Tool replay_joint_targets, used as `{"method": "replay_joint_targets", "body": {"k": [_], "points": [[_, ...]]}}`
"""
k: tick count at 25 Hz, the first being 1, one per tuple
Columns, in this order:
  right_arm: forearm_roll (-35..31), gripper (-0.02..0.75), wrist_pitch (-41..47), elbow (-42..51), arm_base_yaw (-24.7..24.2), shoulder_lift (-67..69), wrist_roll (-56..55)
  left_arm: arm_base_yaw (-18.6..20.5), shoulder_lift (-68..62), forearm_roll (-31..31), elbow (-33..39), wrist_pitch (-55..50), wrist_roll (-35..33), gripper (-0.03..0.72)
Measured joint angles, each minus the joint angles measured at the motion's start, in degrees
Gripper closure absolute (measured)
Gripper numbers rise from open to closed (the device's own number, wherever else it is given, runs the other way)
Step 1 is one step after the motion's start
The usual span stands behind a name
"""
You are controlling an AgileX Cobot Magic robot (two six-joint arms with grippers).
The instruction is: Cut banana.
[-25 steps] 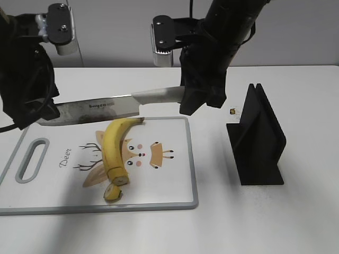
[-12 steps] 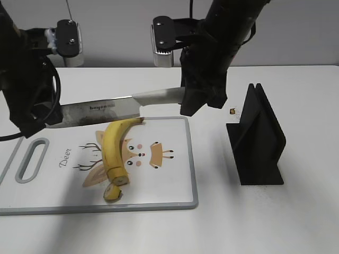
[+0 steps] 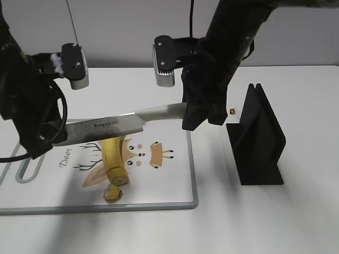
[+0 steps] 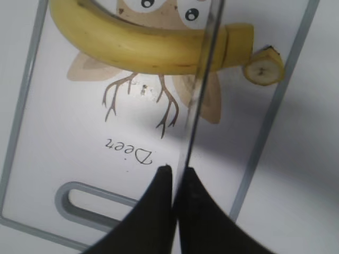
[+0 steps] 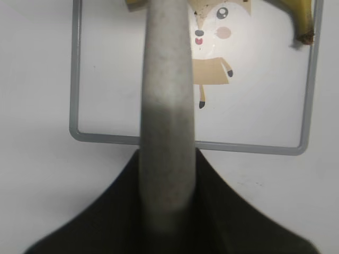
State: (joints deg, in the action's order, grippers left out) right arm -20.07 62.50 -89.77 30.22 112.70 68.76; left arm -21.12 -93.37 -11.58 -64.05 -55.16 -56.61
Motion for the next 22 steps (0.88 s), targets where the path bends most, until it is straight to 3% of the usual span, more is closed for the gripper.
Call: {"method": "replay_joint_targets", "body": {"k": [7, 17, 22], "points": [[1.52, 0.576, -8.78, 7.92, 0.11, 0.00, 0.01, -2.49, -0.08, 1.32, 1.26, 1.86, 1.99, 0.688], [3.03, 0.568, -12.11, 8.57, 0.25, 1.35, 1.09, -3.74, -0.65, 0.11, 10.01, 13.44, 2.83, 0.695], [3.03, 0.566, -13.16, 8.62, 0.25, 3.16, 1.34, -3.74, -0.72, 0.22, 10.70, 14.74, 3.04, 0.695]]}}
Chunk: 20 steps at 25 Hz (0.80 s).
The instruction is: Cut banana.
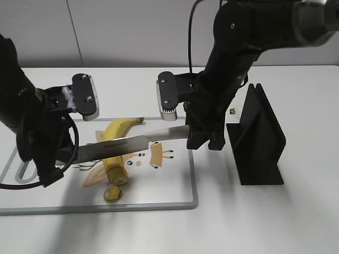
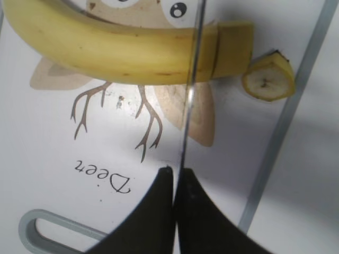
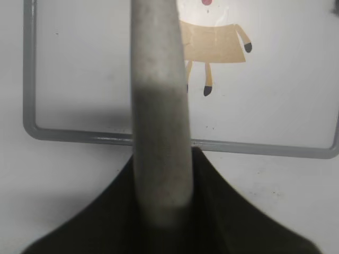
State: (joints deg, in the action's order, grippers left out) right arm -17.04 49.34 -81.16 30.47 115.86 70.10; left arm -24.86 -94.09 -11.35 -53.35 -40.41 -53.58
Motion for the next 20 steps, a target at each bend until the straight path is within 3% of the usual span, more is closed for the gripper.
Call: {"method": "replay_joint_targets", "body": {"k": [20], "points": [[0.51, 0.563, -2.38, 0.00, 0.00, 2.39, 0.13, 0.00, -4.85, 0.00, -0.10, 1.95, 0.17, 0.695]]}}
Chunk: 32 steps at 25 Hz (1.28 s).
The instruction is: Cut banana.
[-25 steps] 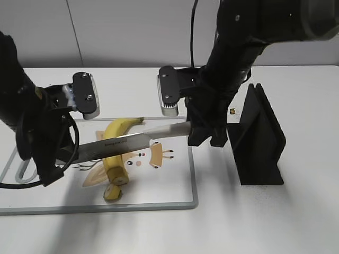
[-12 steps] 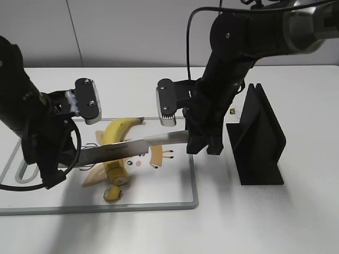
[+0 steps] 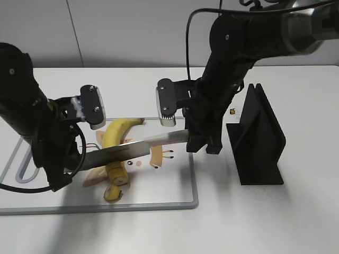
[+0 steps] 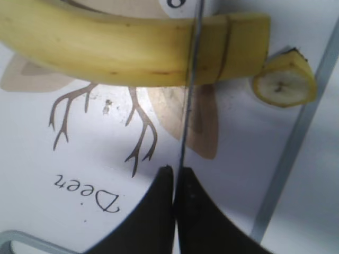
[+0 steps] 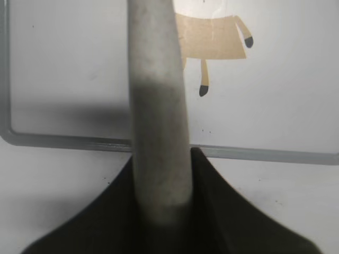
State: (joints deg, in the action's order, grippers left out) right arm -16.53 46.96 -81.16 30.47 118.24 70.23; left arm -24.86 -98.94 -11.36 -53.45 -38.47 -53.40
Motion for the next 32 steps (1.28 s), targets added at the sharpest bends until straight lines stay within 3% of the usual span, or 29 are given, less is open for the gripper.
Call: {"method": "replay_joint_targets", "body": {"k": [14, 32], "points": [[-0.35, 0.563, -1.32, 0.00, -0.05, 4.89, 0.05, 0.00, -9.00, -0.18, -1.09, 2.42, 0.00, 0.695], [-0.46, 0.563, -1.42, 0.00, -0.05, 4.49, 0.05, 0.00, -7.62, 0.30, -0.63, 3.09, 0.00, 0.695]]}}
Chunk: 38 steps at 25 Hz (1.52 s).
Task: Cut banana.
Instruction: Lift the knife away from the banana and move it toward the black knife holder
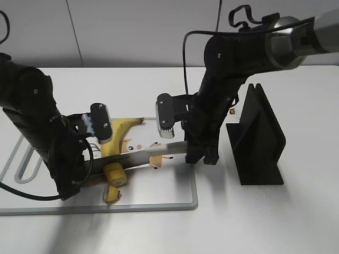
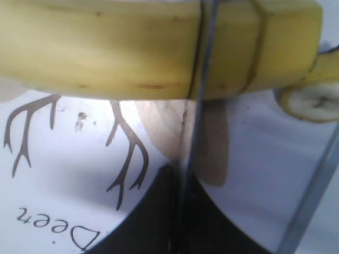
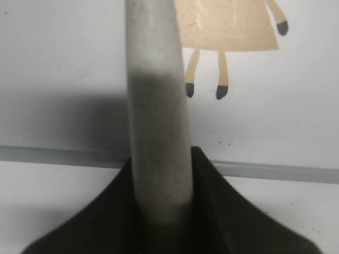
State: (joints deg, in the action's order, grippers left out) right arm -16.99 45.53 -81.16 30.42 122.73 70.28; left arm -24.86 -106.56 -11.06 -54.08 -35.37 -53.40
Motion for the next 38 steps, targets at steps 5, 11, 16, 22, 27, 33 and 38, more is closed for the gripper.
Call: {"method": "replay_joint_targets", "body": {"k": [5, 11, 16, 22, 27, 33, 38], "points": [[-0.58, 0.563, 0.11, 0.00, 0.10, -1.05, 0.00, 0.00, 1.76, 1.20, 0.33, -1.00, 0.10, 0.695], [-0.62, 0.561, 0.39, 0.00, 0.10, -3.00, 0.00, 0.00, 3.86, 1.27, 0.44, -1.84, 0.21, 0.695], [-0.43, 0.558, 0.57, 0.00, 0.10, -4.77, 0.00, 0.00, 5.58, 1.32, 0.44, -2.73, 0.26, 0.696], [0.21, 0.559, 0.62, 0.00, 0.22, -7.58, 0.00, 0.00, 9.20, 2.61, 0.44, -3.36, 0.42, 0.696], [0.26, 0.559, 1.34, 0.00, 0.28, -11.18, 0.00, 0.00, 14.27, 3.28, 0.44, -5.08, 0.42, 0.696], [-0.02, 0.559, 3.63, 0.00, 0.38, -16.08, 0.00, -0.19, 21.28, 3.59, 0.44, -7.78, 0.42, 0.696], [-0.38, 0.559, 4.62, 0.00, 0.38, -17.63, -0.06, -0.19, 25.13, 3.29, 0.44, -8.84, 0.42, 0.693]]}}
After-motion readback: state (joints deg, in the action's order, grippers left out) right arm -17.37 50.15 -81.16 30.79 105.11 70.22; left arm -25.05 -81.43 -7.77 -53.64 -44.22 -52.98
